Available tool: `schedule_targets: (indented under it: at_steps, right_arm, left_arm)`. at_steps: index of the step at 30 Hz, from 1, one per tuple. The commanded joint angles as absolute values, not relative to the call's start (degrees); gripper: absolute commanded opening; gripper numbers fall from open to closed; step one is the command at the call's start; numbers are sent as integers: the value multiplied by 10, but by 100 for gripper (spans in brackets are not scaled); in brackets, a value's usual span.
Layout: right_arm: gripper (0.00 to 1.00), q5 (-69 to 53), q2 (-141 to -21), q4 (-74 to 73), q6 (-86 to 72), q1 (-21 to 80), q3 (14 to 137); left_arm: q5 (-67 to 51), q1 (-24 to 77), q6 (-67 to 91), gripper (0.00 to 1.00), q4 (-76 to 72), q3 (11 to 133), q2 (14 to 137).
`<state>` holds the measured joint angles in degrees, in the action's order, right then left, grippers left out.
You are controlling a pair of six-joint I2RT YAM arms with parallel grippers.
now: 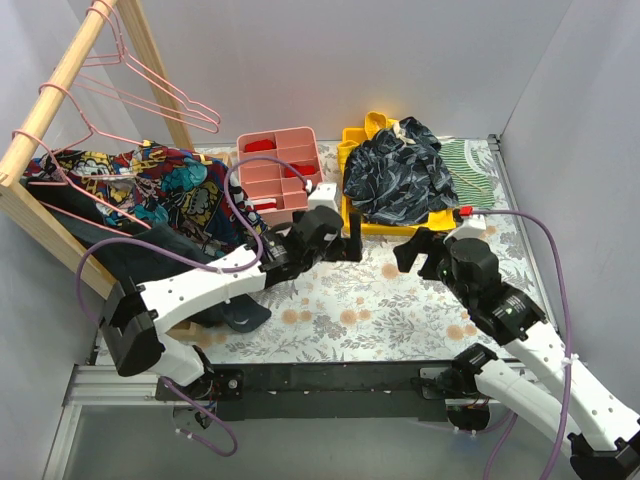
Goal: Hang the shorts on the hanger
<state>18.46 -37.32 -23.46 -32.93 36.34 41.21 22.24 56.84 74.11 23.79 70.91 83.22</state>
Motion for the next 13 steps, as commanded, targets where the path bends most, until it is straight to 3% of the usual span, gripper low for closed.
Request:
schedule_targets:
  at_steps: [1,4,13]
  right_arm:
    - [99,221,-345,-217,-347,361,375]
    - [98,216,-346,-214,-349,361,365]
    - [99,216,-380,-185,-346,361,353]
  left_arm:
    - [203,572,783,98,142,604,811]
    - [192,574,802,98,108,535,794]
    - [179,575,793,98,67,479,751]
